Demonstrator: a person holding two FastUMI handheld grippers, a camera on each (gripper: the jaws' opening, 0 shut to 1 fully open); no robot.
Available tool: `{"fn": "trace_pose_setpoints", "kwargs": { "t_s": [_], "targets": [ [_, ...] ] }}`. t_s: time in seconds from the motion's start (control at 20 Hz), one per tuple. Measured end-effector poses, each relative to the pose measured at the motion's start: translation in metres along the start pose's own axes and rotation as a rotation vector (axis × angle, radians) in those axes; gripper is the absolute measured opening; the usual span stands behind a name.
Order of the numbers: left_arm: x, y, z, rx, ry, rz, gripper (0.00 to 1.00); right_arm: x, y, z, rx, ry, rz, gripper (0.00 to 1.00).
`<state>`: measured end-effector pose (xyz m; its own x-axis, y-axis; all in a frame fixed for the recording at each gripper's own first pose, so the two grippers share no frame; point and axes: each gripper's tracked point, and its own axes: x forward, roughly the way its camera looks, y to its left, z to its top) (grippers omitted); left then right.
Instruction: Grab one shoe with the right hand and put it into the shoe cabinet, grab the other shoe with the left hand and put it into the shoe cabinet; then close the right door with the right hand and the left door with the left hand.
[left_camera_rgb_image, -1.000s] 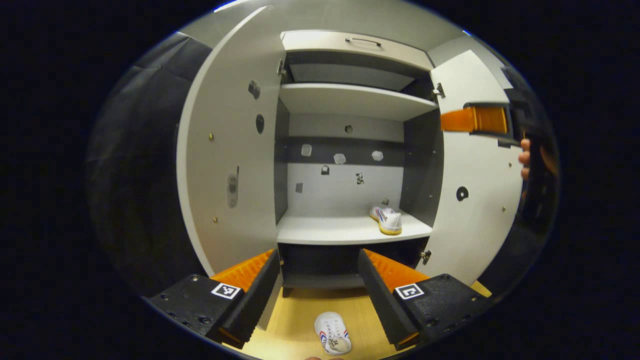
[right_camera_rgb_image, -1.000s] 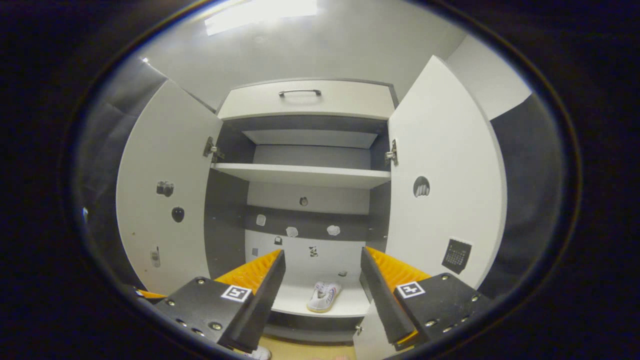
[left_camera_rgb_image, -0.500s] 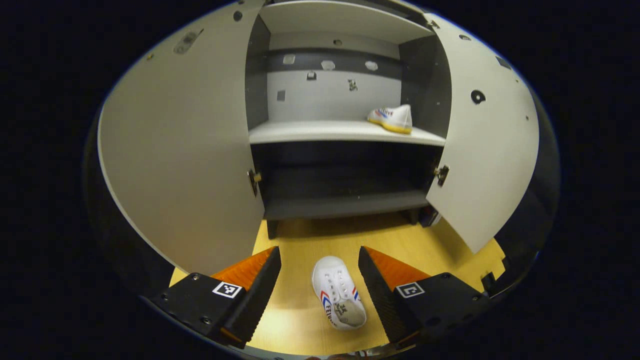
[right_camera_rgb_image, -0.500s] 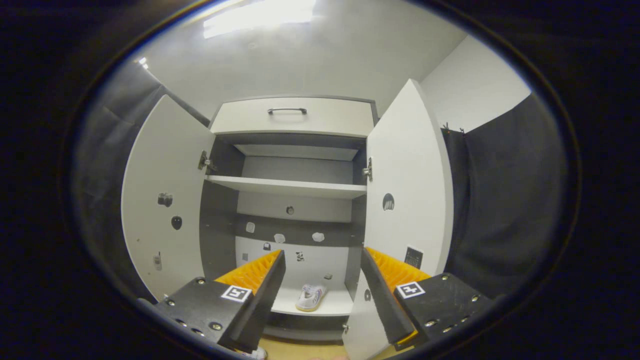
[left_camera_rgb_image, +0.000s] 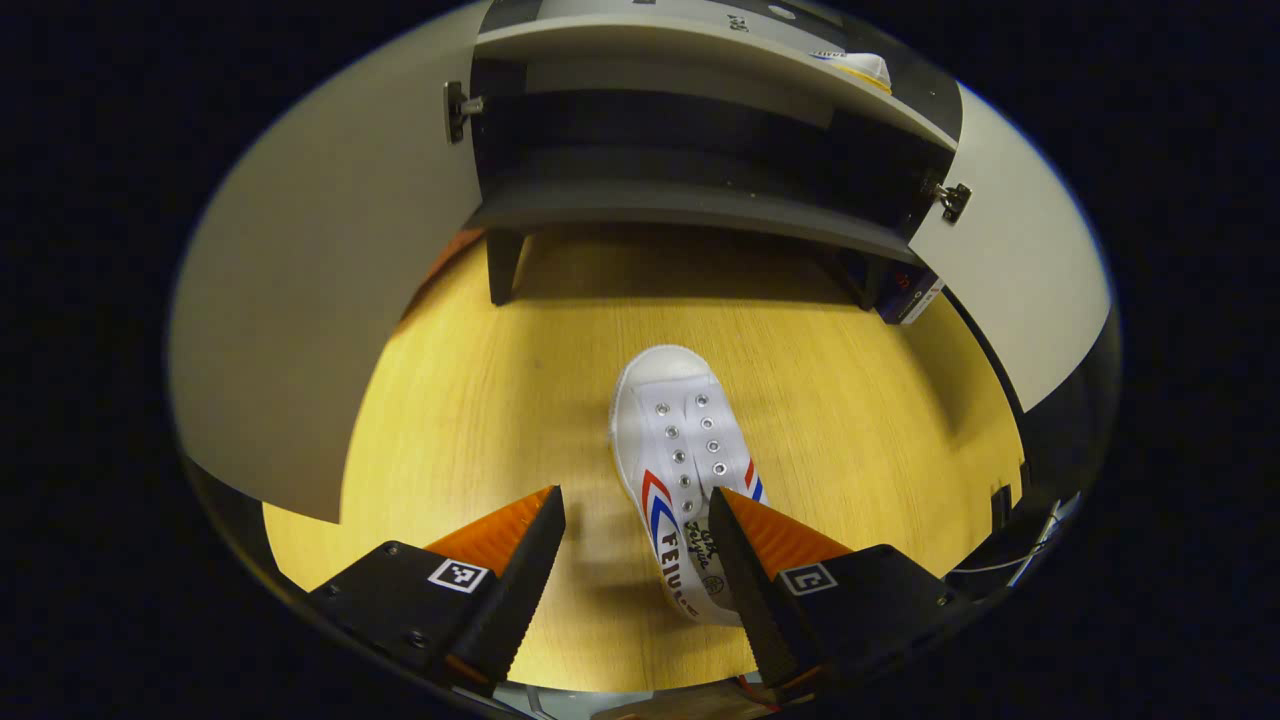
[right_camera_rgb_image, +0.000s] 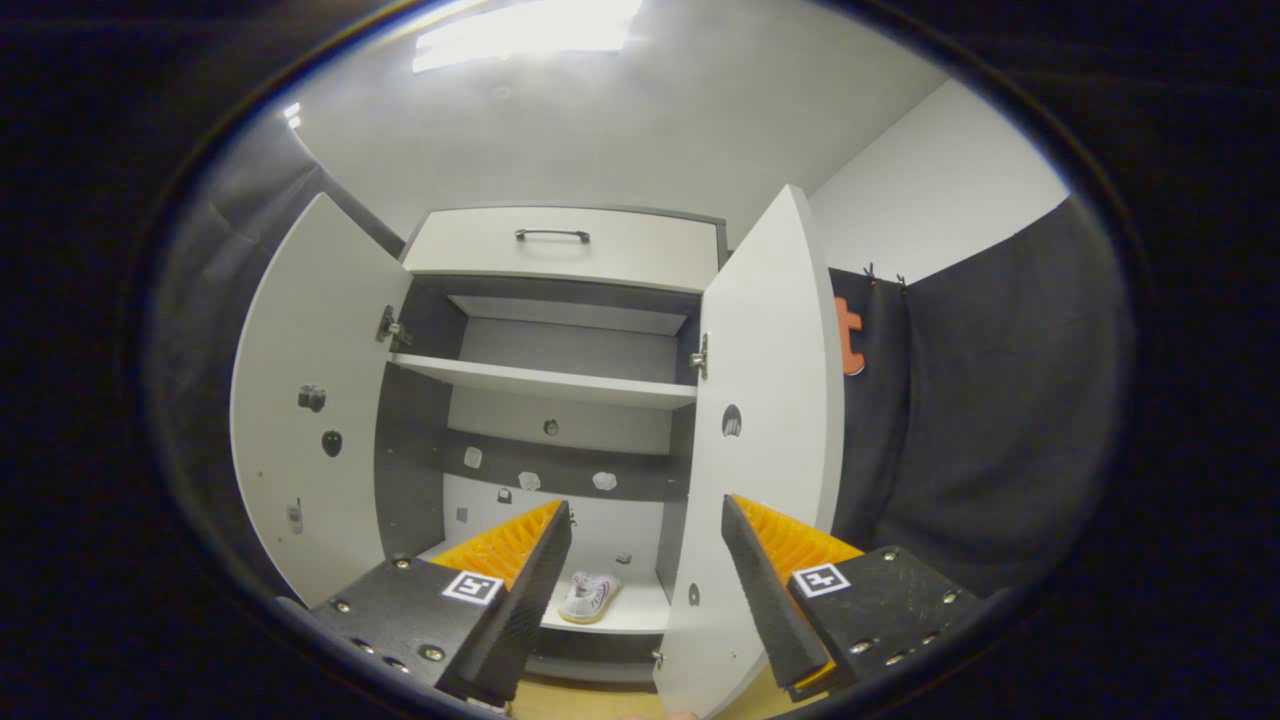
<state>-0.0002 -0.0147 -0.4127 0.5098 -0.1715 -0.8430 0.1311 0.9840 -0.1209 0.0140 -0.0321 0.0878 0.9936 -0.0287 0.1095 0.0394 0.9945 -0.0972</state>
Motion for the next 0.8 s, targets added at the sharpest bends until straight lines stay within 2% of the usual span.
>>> {"fn": "trace_pose_setpoints", "kwargs": {
  "t_s": [0.05, 0.1, 0.35, 0.4, 0.45, 0.5, 0.55, 0.6, 0.65, 0.7, 0.8],
  "targets": [
    [0.000, 0.001, 0.001, -0.012, 0.022, -0.012, 0.89, 0.000, -0.002, -0.001, -0.005, 0.004, -0.006, 0.90],
    [0.000, 0.002, 0.000, -0.022, 0.040, -0.016, 0.89, 0.000, -0.003, -0.003, -0.009, 0.007, -0.010, 0.85],
    [0.024, 0.010, -0.025, -0.060, 0.128, -0.004, 0.89, 0.000, -0.004, -0.002, -0.021, 0.003, -0.020, 0.85],
    [0.024, 0.009, -0.025, -0.078, 0.125, -0.012, 0.90, 0.000, -0.004, -0.003, -0.023, 0.004, -0.022, 0.90],
    [0.026, 0.009, -0.023, -0.089, 0.116, -0.018, 0.89, 0.001, -0.004, -0.004, -0.025, 0.004, -0.024, 0.85],
    [0.025, 0.010, -0.027, -0.097, 0.131, -0.027, 0.88, 0.001, -0.005, -0.005, -0.025, 0.006, -0.027, 0.90],
    [0.024, 0.007, -0.025, -0.122, 0.122, -0.049, 0.87, 0.001, -0.004, -0.006, -0.023, 0.007, -0.027, 0.90],
    [0.027, 0.001, -0.026, -0.160, 0.130, -0.083, 0.85, 0.002, -0.003, -0.007, -0.021, 0.008, -0.027, 0.85],
    [0.027, -0.005, -0.027, -0.207, 0.142, -0.109, 0.68, 0.002, -0.002, -0.008, -0.021, 0.010, -0.025, 0.85],
    [0.027, -0.008, -0.025, -0.247, 0.137, -0.130, 0.59, 0.003, -0.001, -0.009, -0.022, 0.011, -0.024, 0.85],
    [0.028, -0.011, -0.025, -0.276, 0.139, -0.130, 0.30, 0.004, 0.000, -0.010, -0.029, 0.011, -0.024, 0.85]
  ]
}}
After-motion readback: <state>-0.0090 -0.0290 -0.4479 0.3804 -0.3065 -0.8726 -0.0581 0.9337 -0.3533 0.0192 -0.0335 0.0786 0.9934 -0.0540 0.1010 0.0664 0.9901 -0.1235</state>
